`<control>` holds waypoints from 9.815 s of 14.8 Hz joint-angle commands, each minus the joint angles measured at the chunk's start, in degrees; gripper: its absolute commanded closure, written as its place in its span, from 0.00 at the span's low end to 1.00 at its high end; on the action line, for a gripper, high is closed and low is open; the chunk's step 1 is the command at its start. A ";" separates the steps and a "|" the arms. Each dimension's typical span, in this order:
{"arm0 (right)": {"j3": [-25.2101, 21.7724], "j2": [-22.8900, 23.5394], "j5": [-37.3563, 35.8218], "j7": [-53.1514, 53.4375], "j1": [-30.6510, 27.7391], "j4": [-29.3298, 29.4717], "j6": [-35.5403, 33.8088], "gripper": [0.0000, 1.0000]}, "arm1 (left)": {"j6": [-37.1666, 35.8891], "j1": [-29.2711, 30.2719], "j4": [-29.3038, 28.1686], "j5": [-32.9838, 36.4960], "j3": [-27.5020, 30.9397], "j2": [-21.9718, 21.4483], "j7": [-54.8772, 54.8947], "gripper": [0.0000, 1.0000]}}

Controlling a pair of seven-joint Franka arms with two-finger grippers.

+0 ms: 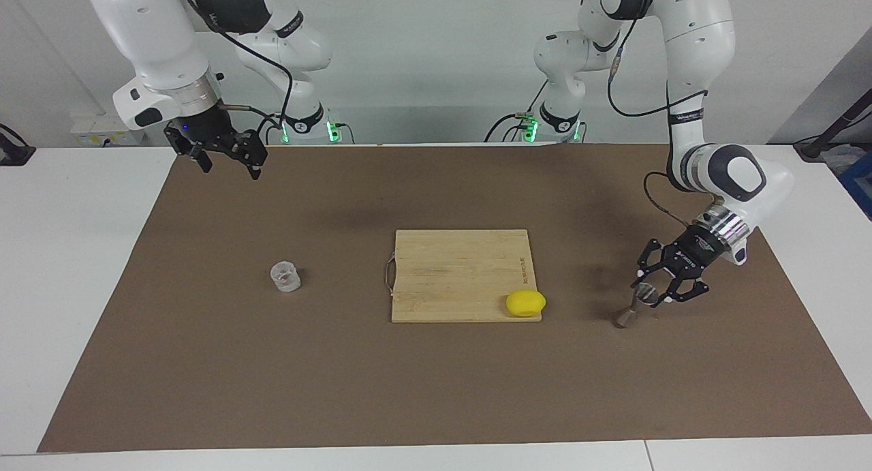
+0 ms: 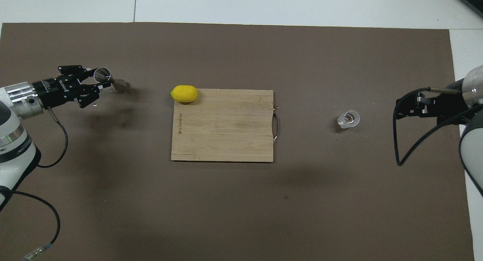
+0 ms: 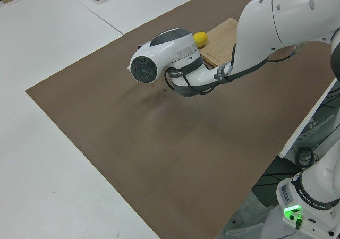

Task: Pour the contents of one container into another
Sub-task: 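Lift the cup with the left gripper while the right gripper reaches the glass, then open the left gripper on the board while the right gripper grasps the glass, then withdraw the left gripper while the right gripper lifts the glass, then carry the clear glass over the metal cup with the right gripper, then tilt the clear glass over the metal cup with the right gripper, then hold the glass tilted above the metal cup with the right gripper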

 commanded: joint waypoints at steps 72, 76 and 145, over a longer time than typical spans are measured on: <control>0.32 22.99 45.54 50.23 -6.72 -11.11 29.43 1.00 | 6.85 -10.63 5.72 75.80 -5.59 -14.41 7.83 0.00; 0.14 23.08 44.58 58.93 -1.53 -8.13 31.11 1.00 | -1.06 -8.34 7.92 75.80 -5.50 -15.38 28.56 0.00; 0.93 25.98 -14.13 87.96 24.50 8.49 26.02 1.00 | -31.40 0.02 14.34 79.40 -13.41 -24.35 70.02 0.00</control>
